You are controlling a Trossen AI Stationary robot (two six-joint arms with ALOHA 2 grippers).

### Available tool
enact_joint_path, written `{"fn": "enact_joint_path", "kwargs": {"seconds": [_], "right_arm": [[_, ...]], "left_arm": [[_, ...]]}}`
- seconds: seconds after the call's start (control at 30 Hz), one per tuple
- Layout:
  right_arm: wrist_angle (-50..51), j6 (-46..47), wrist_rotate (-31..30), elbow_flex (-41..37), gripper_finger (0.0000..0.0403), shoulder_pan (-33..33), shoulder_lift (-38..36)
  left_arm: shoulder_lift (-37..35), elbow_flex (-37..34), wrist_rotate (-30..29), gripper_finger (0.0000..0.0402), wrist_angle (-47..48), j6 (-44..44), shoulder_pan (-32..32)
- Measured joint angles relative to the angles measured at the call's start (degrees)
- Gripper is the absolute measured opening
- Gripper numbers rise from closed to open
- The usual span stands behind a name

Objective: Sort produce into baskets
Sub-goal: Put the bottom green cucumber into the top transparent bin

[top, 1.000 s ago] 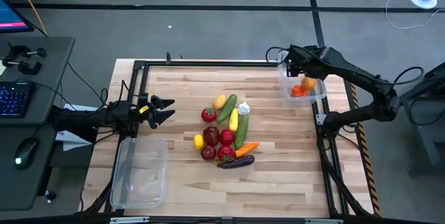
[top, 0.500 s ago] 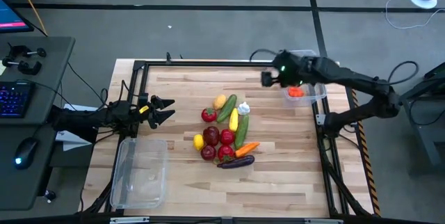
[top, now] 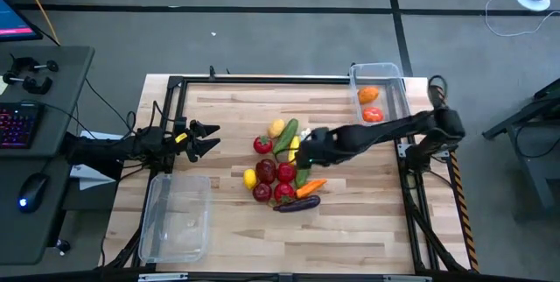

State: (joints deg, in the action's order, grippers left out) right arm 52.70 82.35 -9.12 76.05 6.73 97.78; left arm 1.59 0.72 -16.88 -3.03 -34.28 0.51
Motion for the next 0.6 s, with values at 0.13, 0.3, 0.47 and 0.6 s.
{"fn": "enact_joint_path", "kwargs": {"seconds": [0.13, 0.3, 0.47, 0.6], "right_arm": [[-0.5, 3.2, -2.0, 0.0, 0.036, -0.2, 3.2], [-0.6, 7.6, -3.3, 0.0, 0.036, -0.4, 6.1], [-2.9, 7.6, -2.8, 0.0, 0.036, -1.5, 9.2], [-2.9, 7.7, -2.9, 0.0, 0.036, -2.8, 10.8]], "left_arm": [[0.0, 0.0, 0.0, 0.0378, 0.0, 0.0, 0.0], [0.0, 0.0, 0.0, 0.0378, 0.0, 0.0, 0.0], [0.0, 0.0, 0.0, 0.0378, 0.0, 0.0, 0.0], [0.0, 0.0, 0.0, 0.0378, 0.0, 0.0, 0.0]]}}
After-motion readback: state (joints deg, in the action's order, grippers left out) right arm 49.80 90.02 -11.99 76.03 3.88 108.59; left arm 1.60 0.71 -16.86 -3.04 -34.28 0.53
